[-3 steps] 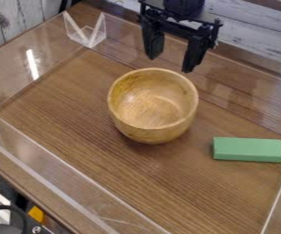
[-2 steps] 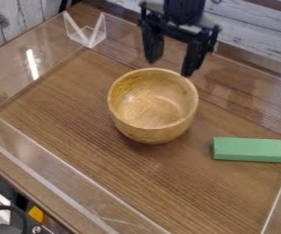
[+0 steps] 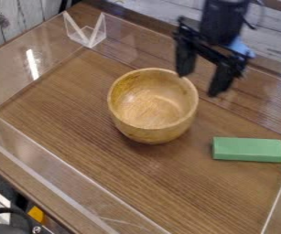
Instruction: Put the green block in the brown bowl
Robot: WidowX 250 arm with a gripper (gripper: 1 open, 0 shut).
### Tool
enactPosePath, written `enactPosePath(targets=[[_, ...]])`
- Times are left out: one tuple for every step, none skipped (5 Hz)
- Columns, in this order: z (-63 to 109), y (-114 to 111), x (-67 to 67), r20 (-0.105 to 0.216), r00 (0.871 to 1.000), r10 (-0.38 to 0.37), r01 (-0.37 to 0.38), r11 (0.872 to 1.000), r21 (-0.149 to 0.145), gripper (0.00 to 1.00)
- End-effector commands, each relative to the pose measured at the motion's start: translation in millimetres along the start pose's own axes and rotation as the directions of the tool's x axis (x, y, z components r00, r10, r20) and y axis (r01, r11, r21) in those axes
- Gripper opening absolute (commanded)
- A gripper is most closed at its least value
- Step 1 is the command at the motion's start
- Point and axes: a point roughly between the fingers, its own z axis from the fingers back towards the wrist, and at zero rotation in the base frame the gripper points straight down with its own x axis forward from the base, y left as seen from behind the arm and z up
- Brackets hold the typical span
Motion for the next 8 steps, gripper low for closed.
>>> enactPosePath(targets=[[14.2, -22, 21.2, 0.065, 0.988, -0.137, 0.135, 0.990, 0.035, 1.00], [8.6, -36, 29.8, 0.076, 0.968, -0.238, 0.234, 0.971, 0.053, 1.00], [-2.0, -44, 37.8, 0.082, 0.952, -0.294, 0.288, 0.955, 0.072, 1.00], [-15.2, -46, 45.3, 0.084, 0.937, -0.338, 0.332, 0.940, 0.083, 1.00], [-28.5, -47, 51.2, 0.085, 0.916, -0.393, 0.385, 0.918, 0.097, 1.00], [-41.5, -49, 54.3, 0.085, 0.883, -0.462, 0.453, 0.885, 0.109, 1.00], [-50.1, -51, 55.9, 0.088, 0.851, -0.517, 0.506, 0.854, 0.123, 1.00], [-54.4, -54, 56.0, 0.094, 0.829, -0.551, 0.539, 0.832, 0.130, 1.00]])
